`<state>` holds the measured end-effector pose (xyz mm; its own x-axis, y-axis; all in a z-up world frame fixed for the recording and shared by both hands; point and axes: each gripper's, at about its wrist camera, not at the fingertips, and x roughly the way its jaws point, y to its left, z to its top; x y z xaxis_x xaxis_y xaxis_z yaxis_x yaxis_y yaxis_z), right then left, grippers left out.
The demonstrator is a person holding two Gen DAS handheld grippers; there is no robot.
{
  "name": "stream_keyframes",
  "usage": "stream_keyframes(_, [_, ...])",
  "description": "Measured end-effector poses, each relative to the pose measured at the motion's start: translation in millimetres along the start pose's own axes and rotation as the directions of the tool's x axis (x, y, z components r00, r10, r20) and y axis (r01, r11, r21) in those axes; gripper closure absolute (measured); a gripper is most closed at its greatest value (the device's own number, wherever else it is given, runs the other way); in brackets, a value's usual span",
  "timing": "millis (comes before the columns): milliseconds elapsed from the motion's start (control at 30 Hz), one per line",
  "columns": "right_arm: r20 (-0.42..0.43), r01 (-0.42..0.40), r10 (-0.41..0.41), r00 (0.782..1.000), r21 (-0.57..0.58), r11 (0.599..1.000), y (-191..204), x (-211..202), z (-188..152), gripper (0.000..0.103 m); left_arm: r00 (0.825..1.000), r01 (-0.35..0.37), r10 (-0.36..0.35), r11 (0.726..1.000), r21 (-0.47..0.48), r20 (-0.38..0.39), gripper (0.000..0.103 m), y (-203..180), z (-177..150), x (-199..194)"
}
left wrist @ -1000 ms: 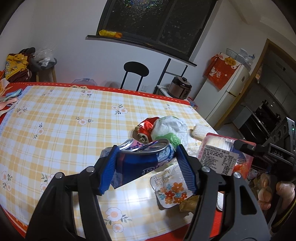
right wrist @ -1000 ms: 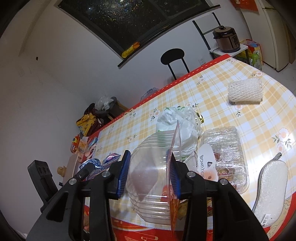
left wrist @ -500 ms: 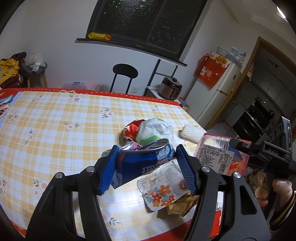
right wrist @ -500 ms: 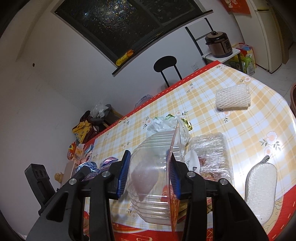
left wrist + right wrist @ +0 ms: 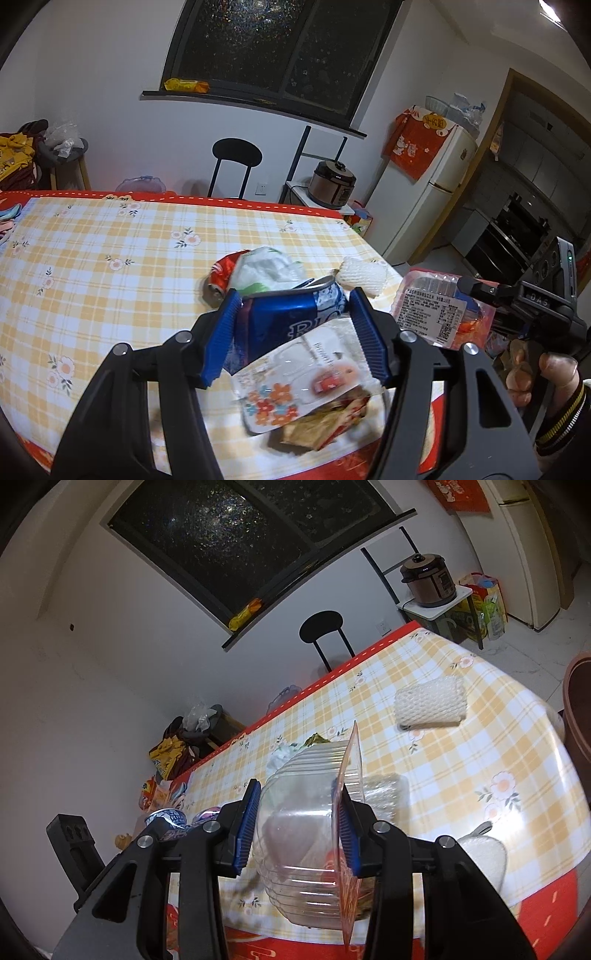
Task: Collect trash
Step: 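Carry the container and blue can with both tools toward the brown bin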
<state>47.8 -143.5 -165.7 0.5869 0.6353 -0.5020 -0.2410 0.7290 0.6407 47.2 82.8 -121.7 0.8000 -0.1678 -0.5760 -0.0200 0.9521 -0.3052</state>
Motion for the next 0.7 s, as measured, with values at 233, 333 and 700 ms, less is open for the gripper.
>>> stream_keyframes(233, [-0.004,-0.018,0.018,1.000,-0.007,1.000,-37,-24,29,0.063,0.999,-0.022,0.023,1.000,-0.007,0.023,0.042,-49,0,7])
stream_keyframes(333, [-0.005,-0.020,0.020,1.000,0.002,1.000,-55,-33,40,0.063,0.999,-0.027,0.027,1.000,-0.012,0.019,0.042,-67,0,14])
stream_keyframes(700, [0.068,0.104,-0.107,0.992,0.046,0.993,-153,-90,93,0.063,0.998,0.031,-0.033,0.999,0.041,0.052,0.042,-149,19,42])
